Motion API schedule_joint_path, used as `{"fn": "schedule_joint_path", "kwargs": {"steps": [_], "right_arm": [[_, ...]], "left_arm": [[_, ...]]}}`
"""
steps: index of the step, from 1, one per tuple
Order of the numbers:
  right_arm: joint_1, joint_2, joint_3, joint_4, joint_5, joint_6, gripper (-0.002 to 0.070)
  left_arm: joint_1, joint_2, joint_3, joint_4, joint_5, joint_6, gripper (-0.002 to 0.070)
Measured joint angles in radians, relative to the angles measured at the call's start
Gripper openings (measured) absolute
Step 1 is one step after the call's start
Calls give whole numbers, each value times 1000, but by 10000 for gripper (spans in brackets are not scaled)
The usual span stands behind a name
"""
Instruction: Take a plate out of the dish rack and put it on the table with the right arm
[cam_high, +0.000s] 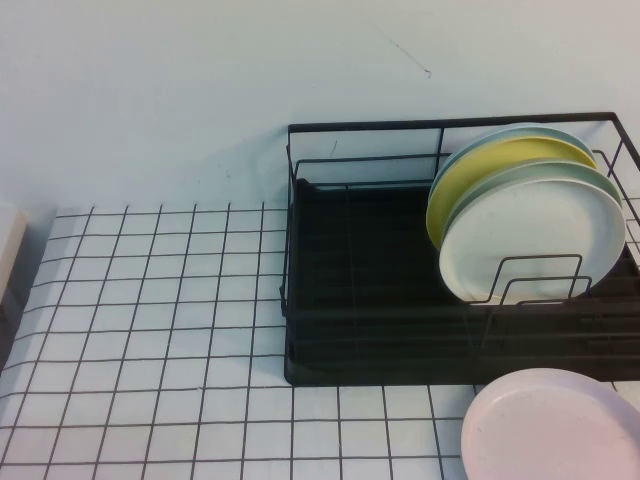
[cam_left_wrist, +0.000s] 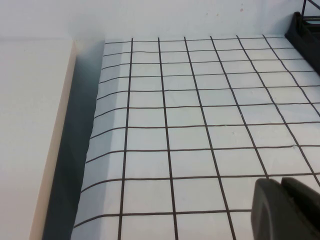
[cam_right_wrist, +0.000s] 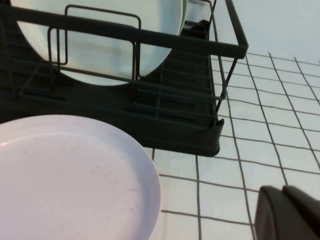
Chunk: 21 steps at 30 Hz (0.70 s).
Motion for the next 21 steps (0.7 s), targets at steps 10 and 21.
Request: {"fn": "schedule_joint_path", "kwargs": {"steps": [10,21], "right_arm": [[0,0,0,0,0,0,-3],[0,0,0,-12,0,0,-3]], "left_arm": [[0,0,0,0,0,0,-3],[0,0,0,0,0,0,-3]]}}
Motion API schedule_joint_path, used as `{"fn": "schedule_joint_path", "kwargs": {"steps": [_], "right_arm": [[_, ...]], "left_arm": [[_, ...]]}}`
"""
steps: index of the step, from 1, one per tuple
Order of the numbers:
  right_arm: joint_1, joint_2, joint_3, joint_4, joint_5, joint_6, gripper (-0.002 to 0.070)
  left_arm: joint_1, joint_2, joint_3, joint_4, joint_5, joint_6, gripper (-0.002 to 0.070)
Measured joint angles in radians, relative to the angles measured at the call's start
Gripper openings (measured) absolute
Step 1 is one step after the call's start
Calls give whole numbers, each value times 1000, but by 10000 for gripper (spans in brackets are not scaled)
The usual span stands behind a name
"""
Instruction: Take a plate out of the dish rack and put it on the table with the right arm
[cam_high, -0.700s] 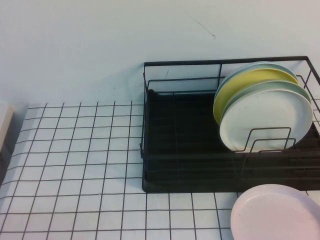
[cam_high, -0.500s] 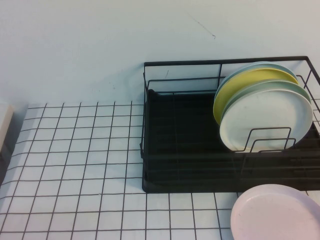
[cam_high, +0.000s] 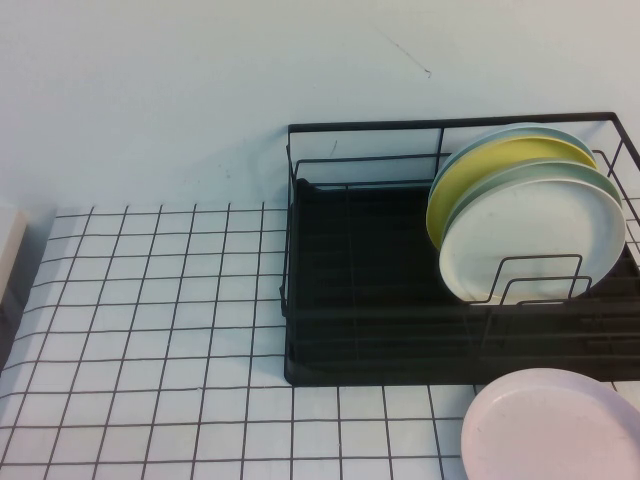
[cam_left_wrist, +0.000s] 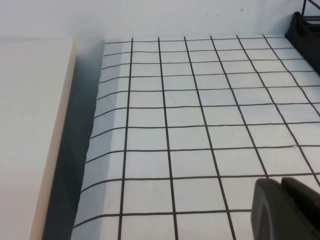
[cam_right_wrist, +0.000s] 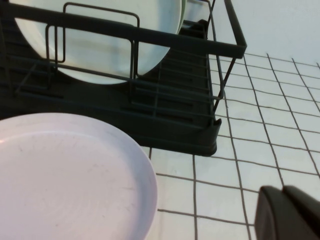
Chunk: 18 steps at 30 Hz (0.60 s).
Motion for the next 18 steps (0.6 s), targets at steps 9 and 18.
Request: {"fn": "schedule_joint_path", "kwargs": {"steps": [9,18], "right_arm": [[0,0,0,-4,0,-4,-3],[0,0,0,-11,-17,-8,-3]], "left_arm": [[0,0,0,0,0,0,-3],[0,0,0,0,0,0,-3]]}}
